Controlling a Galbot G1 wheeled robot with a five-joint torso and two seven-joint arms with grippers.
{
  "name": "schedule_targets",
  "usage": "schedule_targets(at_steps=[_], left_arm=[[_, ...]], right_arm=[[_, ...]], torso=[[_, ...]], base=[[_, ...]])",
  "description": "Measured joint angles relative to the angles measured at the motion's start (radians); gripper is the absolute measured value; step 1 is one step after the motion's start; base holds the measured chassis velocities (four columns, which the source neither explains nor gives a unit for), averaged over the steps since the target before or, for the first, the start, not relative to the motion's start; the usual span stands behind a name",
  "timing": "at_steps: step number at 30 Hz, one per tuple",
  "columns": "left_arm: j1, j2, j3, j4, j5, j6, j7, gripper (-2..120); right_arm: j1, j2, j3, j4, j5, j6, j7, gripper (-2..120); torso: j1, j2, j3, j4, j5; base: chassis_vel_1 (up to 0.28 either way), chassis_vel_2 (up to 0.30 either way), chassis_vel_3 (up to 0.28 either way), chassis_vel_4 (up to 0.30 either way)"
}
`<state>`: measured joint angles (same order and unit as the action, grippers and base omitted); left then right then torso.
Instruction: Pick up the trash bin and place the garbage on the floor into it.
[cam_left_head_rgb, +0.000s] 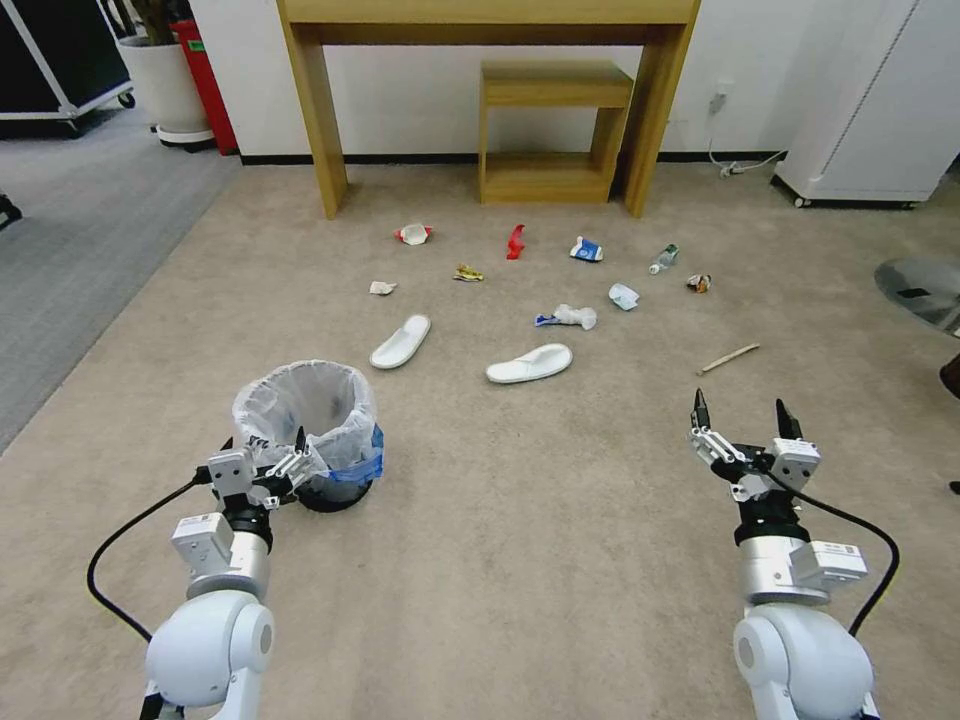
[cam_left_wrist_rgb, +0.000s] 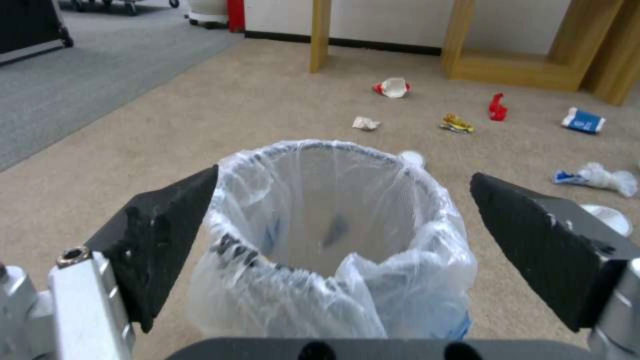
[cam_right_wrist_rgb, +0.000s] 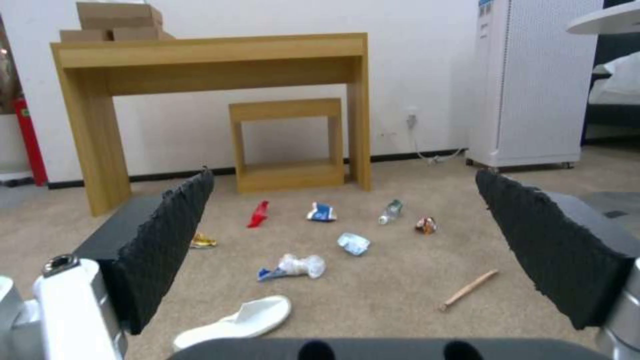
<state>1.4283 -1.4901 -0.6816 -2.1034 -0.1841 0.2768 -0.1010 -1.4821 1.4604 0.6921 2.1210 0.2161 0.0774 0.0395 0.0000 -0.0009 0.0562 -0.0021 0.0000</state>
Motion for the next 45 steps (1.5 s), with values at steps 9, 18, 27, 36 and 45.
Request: schedule_targets(at_steps=[9, 18, 27, 36, 45], left_arm=[[0.004, -0.002, 0.001, 0.000, 0.003, 0.000, 0.000, 100], [0.015, -0.002, -0.001, -0.007, 0.006, -0.003, 0.000, 100], [0.023, -0.003, -0.002, -0.007, 0.011, -0.007, 0.000, 100], [0.024, -0.003, -0.003, -0.007, 0.011, -0.008, 0.000, 100], [0.024, -0.004, -0.004, -0.004, 0.012, -0.010, 0.000, 100]], right_arm=[[-0.003, -0.003, 0.000, 0.003, 0.006, 0.001, -0.006, 100], [-0.006, -0.001, -0.005, 0.011, 0.005, 0.007, -0.009, 100], [0.000, 0.003, -0.007, 0.008, 0.001, 0.040, -0.008, 100], [0.002, 0.006, -0.011, 0.004, 0.023, 0.042, 0.006, 100], [0.006, 0.006, -0.010, 0.002, 0.025, 0.042, 0.002, 100]], torso=[[0.000, 0.000, 0.000, 0.0000, 0.0001], [0.000, 0.000, 0.000, 0.0000, -0.0003], [0.000, 0.000, 0.000, 0.0001, 0.0000], [0.000, 0.000, 0.000, 0.0001, 0.0000], [0.000, 0.000, 0.000, 0.0000, 0.0000]], base=[[-0.132, 0.144, 0.136, -0.142], [-0.157, 0.160, 0.159, -0.152], [-0.037, 0.045, 0.033, -0.035], [0.000, 0.000, 0.000, 0.000], [0.013, 0.012, -0.012, -0.012]])
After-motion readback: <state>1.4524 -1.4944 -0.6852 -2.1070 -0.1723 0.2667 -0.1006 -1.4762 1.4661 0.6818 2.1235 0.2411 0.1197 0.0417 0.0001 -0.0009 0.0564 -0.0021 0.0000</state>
